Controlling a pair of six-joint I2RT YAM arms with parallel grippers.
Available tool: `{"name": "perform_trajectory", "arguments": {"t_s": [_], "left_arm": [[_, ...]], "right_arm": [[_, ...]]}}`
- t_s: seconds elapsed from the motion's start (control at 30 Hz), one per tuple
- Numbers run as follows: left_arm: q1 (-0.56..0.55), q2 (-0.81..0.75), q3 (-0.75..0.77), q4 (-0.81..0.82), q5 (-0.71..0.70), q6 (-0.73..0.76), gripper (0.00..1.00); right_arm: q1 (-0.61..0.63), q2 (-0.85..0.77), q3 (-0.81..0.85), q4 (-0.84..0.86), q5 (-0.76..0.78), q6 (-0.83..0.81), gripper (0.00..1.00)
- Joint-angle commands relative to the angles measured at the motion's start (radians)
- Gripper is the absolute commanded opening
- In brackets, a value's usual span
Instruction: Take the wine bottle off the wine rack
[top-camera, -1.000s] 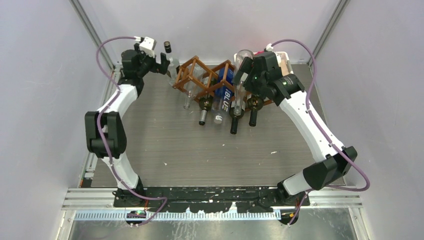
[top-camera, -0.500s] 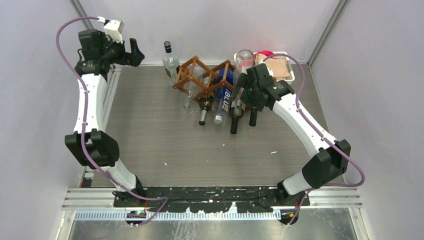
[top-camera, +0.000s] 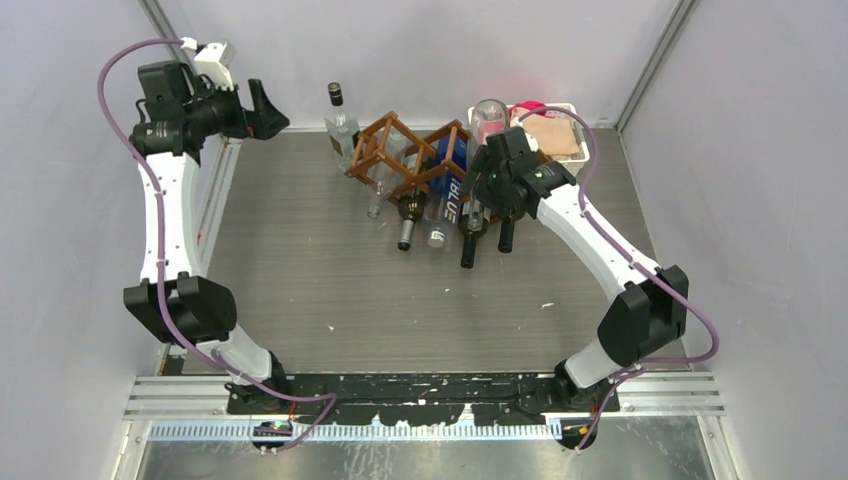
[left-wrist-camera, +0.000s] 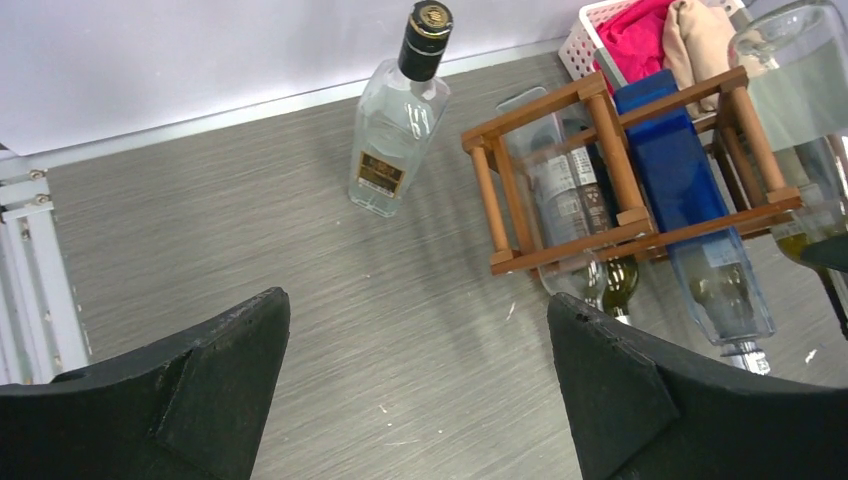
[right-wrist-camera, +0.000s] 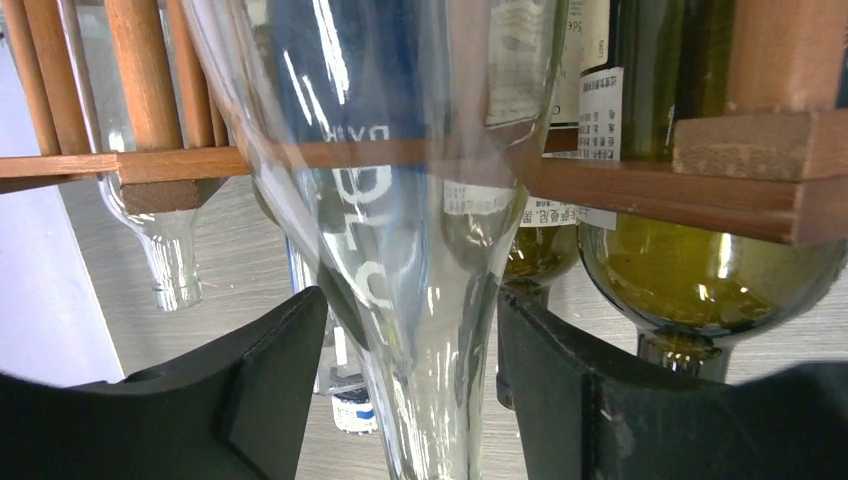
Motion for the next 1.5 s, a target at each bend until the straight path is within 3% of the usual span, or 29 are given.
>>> {"name": "perform_trajectory", "arguments": {"t_s": [0.0, 0.2, 0.37, 0.7, 1.2, 1.47], "left_arm": [[0.003, -0.051, 0.006, -0.023, 0.075, -0.021, 1.0], [-0.015, -0.064, -0.045, -0.057, 0.171, -0.021, 1.0], [-0.131, -0.11, -0.135, -0.122, 0.129, 0.051, 1.0], [-0.239, -0.165, -0.191, -0.201, 0.068, 0.178, 1.0], [-0.33, -0.184, -0.201, -0.309, 0.066, 0.288, 1.0], [-0.363, -0.223, -0.23, -0.296, 0.115, 0.331, 0.9]], "right_arm": [[0.01, -0.028, -0.026, 0.105, 0.001, 0.02, 0.66], [0.02, -0.027, -0.064, 0.15, -0.003, 0.034, 0.59], [0.026, -0.032, -0.085, 0.182, -0.007, 0.045, 0.56], [0.027, -0.134, -0.074, 0.173, 0.021, 0.029, 0.01], [0.025, -0.364, 0.043, 0.187, -0.092, 0.006, 0.01], [0.026, -0.428, 0.032, 0.19, -0.206, 0.012, 0.01]]}}
